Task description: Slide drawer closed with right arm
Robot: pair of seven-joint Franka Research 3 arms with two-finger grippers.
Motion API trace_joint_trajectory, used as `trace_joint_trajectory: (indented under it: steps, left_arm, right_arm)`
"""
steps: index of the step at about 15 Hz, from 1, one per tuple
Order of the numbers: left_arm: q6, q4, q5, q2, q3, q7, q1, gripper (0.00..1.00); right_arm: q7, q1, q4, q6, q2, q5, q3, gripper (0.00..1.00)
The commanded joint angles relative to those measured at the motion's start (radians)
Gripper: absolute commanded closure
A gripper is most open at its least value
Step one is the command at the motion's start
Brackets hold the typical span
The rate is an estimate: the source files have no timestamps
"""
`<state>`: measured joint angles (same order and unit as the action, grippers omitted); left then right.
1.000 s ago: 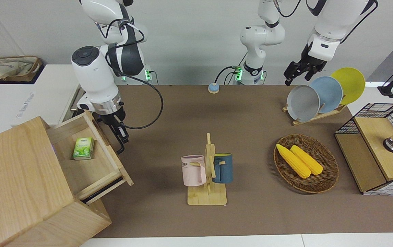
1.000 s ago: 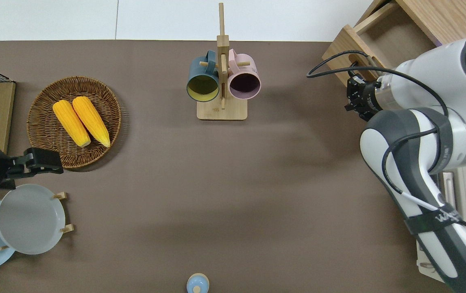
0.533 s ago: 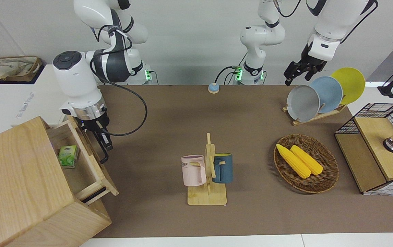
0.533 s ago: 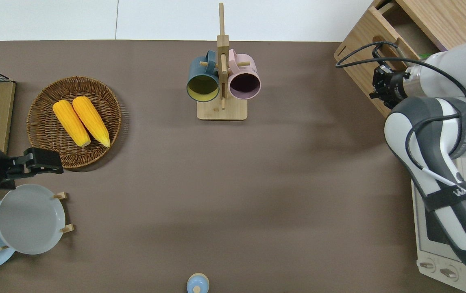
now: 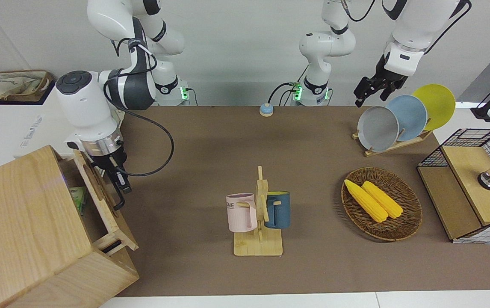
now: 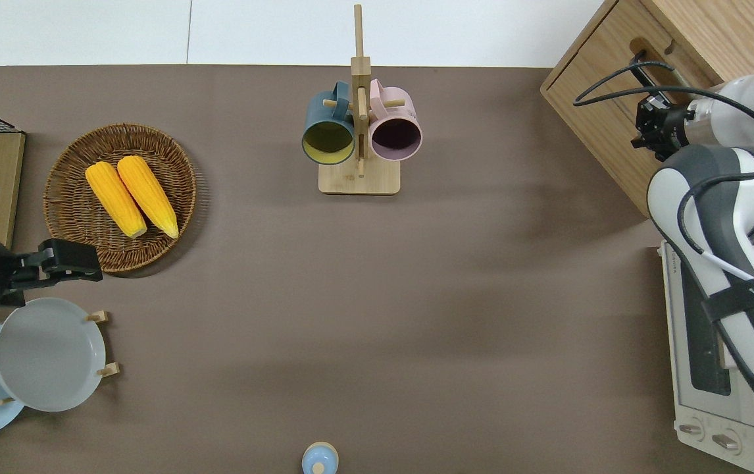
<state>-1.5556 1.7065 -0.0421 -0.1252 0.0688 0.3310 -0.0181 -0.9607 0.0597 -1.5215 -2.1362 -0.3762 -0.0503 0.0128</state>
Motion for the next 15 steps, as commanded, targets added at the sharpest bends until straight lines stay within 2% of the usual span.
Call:
trace_joint_trajectory:
  steps: [1, 4, 9, 11, 15]
  left_arm:
    - [0.015, -0.004, -0.001, -0.008, -0.004, -0.009, 0.001, 0.01]
    - [0.017, -0.004, -0.001, -0.008, -0.004, -0.009, 0.001, 0.01]
    - [0.015, -0.004, -0.001, -0.008, -0.004, -0.009, 0.001, 0.01]
    - [0.015, -0.004, -0.001, -0.008, -0.004, -0.009, 0.001, 0.01]
    - [0.017, -0.004, -0.001, -0.008, -0.004, -0.009, 0.001, 0.01]
  right_arm:
    - [0.030, 0.026, 0.067, -0.033, -0.050, -0.022, -0.003, 1.000]
    - [0.037, 0.025, 0.069, -0.044, -0.052, -0.034, -0.010, 1.000]
    - [-0.039, -0.018, 0.052, 0.002, -0.027, -0.036, 0.006, 1.000]
    - [-0.046, -0.047, 0.028, 0.042, 0.005, -0.034, 0.010, 1.000]
    - [-0.029, -0.109, -0.054, 0.088, 0.089, -0.033, 0.010, 1.000]
